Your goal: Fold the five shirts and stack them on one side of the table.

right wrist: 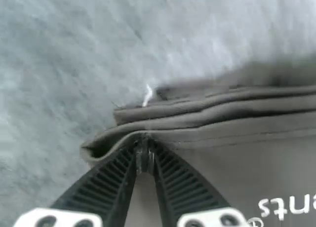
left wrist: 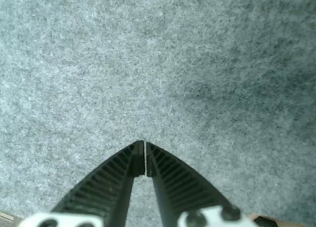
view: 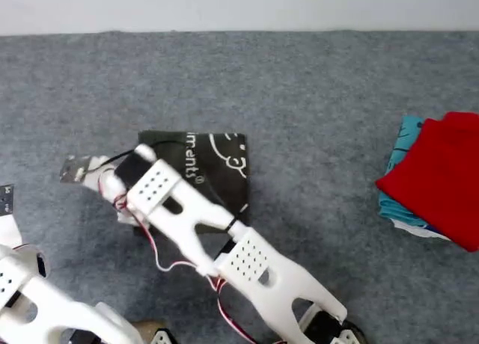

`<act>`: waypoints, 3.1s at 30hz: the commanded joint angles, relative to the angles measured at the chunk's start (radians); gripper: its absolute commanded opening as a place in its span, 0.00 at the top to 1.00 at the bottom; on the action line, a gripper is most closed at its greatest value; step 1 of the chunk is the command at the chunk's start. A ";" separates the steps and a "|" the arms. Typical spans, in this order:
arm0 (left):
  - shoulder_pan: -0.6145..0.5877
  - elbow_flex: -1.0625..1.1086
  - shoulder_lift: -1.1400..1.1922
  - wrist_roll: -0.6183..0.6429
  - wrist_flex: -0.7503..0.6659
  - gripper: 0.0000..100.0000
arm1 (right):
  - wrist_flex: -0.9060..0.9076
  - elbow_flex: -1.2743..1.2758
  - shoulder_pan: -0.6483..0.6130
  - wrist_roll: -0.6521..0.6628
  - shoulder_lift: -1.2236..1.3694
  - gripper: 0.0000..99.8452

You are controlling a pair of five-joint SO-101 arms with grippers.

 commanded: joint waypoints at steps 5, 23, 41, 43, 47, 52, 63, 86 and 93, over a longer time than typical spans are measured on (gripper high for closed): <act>-0.002 -0.010 -0.029 -0.006 0.002 0.98 | 0.025 -0.006 0.015 -0.006 -0.171 0.99; -0.002 -0.012 -0.029 -0.006 0.005 0.98 | 0.119 0.477 0.223 -0.313 -0.607 0.98; -0.005 -0.007 -0.029 -0.006 0.005 0.98 | 0.062 0.747 0.242 -0.776 -0.498 0.57; -0.005 -0.007 -0.029 -0.006 0.005 0.98 | 0.035 0.747 0.254 -0.778 -0.472 0.58; -0.005 -0.007 -0.029 -0.006 0.005 0.98 | -0.030 0.747 0.302 -0.778 -0.406 0.59; -0.003 -0.007 -0.029 -0.006 0.005 0.98 | -0.079 0.747 0.317 -0.776 -0.315 0.59; -0.003 -0.007 -0.029 -0.006 0.005 0.98 | -0.041 0.747 0.320 -0.675 -0.294 0.97; -0.002 -0.012 -0.029 -0.009 -0.002 0.98 | 0.033 0.753 0.911 0.798 -0.507 0.99; -0.002 -0.007 -0.029 -0.009 0.005 0.98 | -0.148 0.651 0.928 1.122 -0.489 0.99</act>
